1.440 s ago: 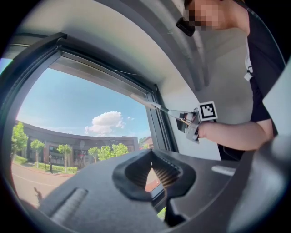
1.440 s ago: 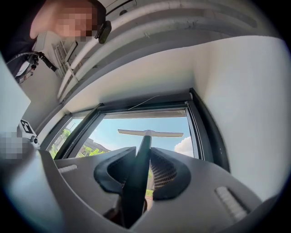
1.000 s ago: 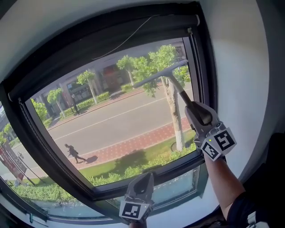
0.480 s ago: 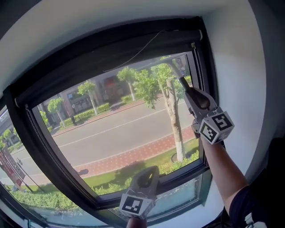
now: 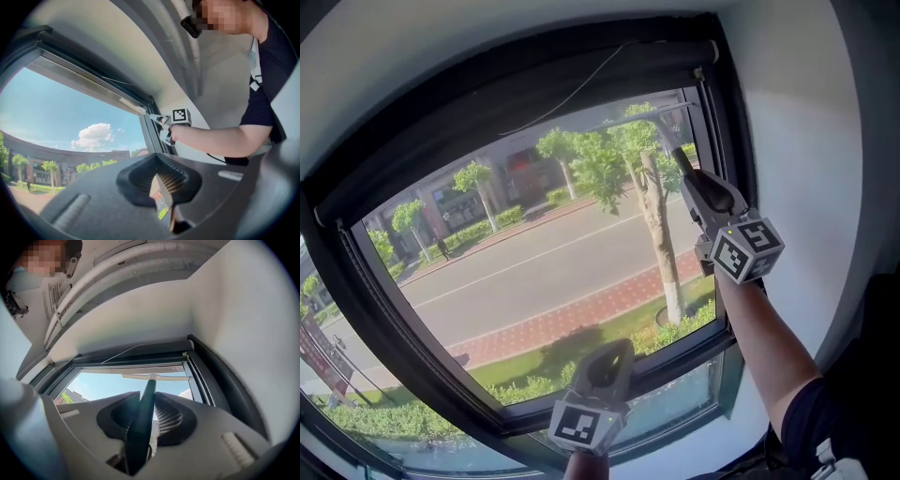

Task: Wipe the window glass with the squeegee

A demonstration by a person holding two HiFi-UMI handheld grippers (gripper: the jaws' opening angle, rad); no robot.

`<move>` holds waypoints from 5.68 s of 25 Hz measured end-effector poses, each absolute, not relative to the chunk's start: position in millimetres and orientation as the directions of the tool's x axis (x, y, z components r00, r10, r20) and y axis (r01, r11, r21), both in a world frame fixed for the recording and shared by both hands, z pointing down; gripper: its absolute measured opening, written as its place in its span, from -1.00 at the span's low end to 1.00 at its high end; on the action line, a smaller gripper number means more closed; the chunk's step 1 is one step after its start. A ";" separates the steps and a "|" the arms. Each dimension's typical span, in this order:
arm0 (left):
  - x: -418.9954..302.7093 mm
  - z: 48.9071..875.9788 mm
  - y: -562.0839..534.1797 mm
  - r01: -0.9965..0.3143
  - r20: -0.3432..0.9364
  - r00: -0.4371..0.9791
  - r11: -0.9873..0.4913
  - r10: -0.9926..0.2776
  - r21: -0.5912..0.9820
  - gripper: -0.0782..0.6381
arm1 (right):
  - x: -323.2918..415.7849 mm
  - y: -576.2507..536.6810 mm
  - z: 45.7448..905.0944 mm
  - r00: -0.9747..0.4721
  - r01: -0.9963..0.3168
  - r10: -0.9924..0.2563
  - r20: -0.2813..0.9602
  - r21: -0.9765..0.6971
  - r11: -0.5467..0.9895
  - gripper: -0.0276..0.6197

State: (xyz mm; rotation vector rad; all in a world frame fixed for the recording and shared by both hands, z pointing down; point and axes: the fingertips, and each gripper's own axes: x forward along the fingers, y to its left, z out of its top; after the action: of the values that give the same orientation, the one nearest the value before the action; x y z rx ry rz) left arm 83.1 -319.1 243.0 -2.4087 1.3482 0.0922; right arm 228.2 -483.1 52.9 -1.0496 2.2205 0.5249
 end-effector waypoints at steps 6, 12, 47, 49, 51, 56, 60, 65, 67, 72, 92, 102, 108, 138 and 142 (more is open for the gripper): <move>82.4 245.6 -321.3 -0.832 -0.236 0.540 -0.469 -0.808 -0.296 -0.77 | 224.6 -485.3 54.3 -0.484 -0.792 -0.541 -0.687 0.081 0.606 -0.61; 79.4 254.8 -300.4 -0.835 -0.231 0.536 -0.470 -0.812 -0.286 -0.77 | 215.6 -467.7 73.1 -0.480 -0.818 -0.570 -0.667 0.105 0.566 -0.60; 85.0 301.5 -317.6 -0.828 -0.169 0.553 -0.516 -0.816 -0.222 -0.77 | 218.7 -468.1 208.7 -0.478 -0.853 -0.682 -0.553 0.109 0.510 -0.60; 84.3 306.5 -316.1 -0.828 -0.163 0.554 -0.519 -0.816 -0.214 -0.77 | 218.9 -465.7 218.6 -0.479 -0.854 -0.691 -0.542 0.105 0.510 -0.60; 84.9 311.2 -316.8 -0.827 -0.156 0.556 -0.523 -0.816 -0.208 -0.77 | 219.3 -466.0 229.1 -0.480 -0.854 -0.700 -0.529 0.099 0.511 -0.60; 87.6 321.3 -312.4 -0.810 -0.159 0.581 -0.548 -0.798 -0.206 -0.77 | 217.9 -462.1 263.6 -0.487 -0.851 -0.726 -0.486 0.075 0.520 -0.60; 92.0 338.8 -302.9 -0.787 -0.156 0.613 -0.582 -0.775 -0.203 -0.77 | 219.0 -459.2 295.2 -0.501 -0.847 -0.746 -0.439 0.073 0.526 -0.60; 102.8 349.0 -306.4 -0.771 -0.129 0.632 -0.603 -0.764 -0.205 -0.77 | 220.1 -461.4 329.2 -0.509 -0.844 -0.761 -0.402 0.057 0.534 -0.60; 105.9 345.9 -306.8 -0.765 -0.131 0.639 -0.609 -0.758 -0.210 -0.77 | 221.0 -460.1 337.6 -0.511 -0.843 -0.766 -0.390 0.052 0.535 -0.60; 107.1 346.1 -308.1 -0.765 -0.127 0.640 -0.612 -0.758 -0.200 -0.77 | 221.2 -458.0 355.1 -0.512 -0.843 -0.777 -0.367 0.040 0.537 -0.60; 114.4 353.7 -308.1 -0.743 -0.099 0.665 -0.643 -0.740 -0.186 -0.77 | 221.8 -450.3 428.3 -0.516 -0.842 -0.817 -0.257 -0.022 0.539 -0.60; 112.5 356.0 -312.4 -0.731 -0.093 0.678 -0.658 -0.729 -0.180 -0.77 | 220.3 -450.2 471.4 -0.525 -0.837 -0.829 -0.190 -0.056 0.544 -0.60; 108.3 360.8 -313.0 -0.731 -0.087 0.679 -0.659 -0.729 -0.177 -0.77 | 220.5 -448.1 500.1 -0.534 -0.836 -0.833 -0.147 -0.057 0.546 -0.60; 106.7 366.3 -314.1 -0.727 -0.073 0.683 -0.667 -0.727 -0.162 -0.77 | 223.0 -444.3 581.2 -0.542 -0.832 -0.840 0.034 -0.160 0.531 -0.60; 106.5 369.8 -314.0 -0.730 -0.068 0.680 -0.664 -0.730 -0.161 -0.77 | 225.2 -445.0 587.3 -0.542 -0.831 -0.840 0.038 -0.175 0.528 -0.60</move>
State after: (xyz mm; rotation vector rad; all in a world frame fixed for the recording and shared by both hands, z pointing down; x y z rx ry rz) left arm 106.5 -314.0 369.8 -2.7161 1.1914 -0.0029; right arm 225.2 -445.0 587.3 -1.4774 2.7015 -0.2671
